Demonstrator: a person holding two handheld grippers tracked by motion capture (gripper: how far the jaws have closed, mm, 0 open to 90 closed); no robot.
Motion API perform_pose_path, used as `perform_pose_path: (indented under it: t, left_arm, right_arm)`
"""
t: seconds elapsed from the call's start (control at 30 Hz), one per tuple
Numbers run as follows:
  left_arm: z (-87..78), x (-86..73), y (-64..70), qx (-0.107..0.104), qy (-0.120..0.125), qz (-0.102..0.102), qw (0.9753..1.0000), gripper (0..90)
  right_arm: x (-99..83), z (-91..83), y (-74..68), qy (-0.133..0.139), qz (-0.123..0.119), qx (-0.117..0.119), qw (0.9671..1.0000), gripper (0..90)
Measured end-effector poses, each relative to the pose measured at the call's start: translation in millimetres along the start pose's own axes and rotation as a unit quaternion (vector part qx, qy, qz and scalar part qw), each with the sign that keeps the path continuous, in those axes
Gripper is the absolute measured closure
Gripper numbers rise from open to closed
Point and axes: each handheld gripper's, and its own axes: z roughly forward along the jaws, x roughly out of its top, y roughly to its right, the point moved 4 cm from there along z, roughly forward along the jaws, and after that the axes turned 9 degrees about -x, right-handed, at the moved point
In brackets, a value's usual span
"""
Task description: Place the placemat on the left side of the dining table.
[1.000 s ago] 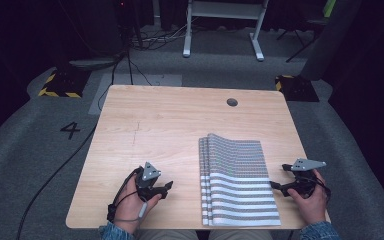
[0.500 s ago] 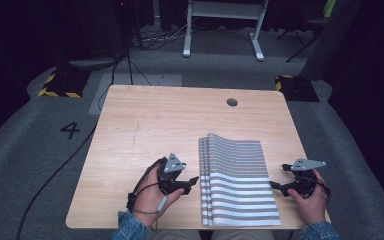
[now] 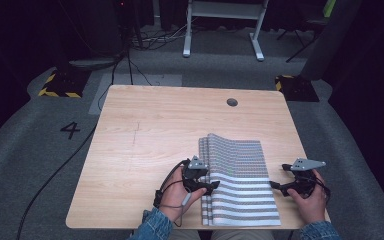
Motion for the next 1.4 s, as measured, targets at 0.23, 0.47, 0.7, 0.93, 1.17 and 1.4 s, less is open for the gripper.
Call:
perform_pose_path:
  t: [0.23,0.47,0.7,0.93,1.17,1.4]
  left_arm:
    - [7.0,-4.2,-3.0,-0.005,-0.004,-0.02,0.9998,32.5]
    - [9.2,1.9,7.7,0.002,-0.001,0.008,1.0,31.5]
    - [26.5,-8.7,2.2,-0.024,-0.015,0.0,0.9996,30.2]
    - [38.5,-2.5,11.8,-0.007,-0.047,0.011,0.9988,48.2]
    - [37.4,3.2,20.5,-0.009,-0.033,0.048,0.9983,87.0]
    - [2.4,28.7,39.8,0.001,0.008,0.1,0.995,88.4]
  right_arm:
    - [0.3,0.3,-0.3,0.0,0.001,-0.001,1.0,7.5]
    - [0.5,0.5,-0.6,0.0,0.002,-0.001,1.0,7.4]
    - [0.5,0.4,-0.5,0.0,0.001,-0.001,1.0,7.4]
    - [0.5,0.4,-0.5,0.0,0.0,-0.001,1.0,7.4]
    - [0.5,0.4,-0.4,0.0,0.0,-0.001,1.0,7.4]
    - [0.4,0.6,-0.3,0.0,-0.001,-0.001,1.0,7.5]
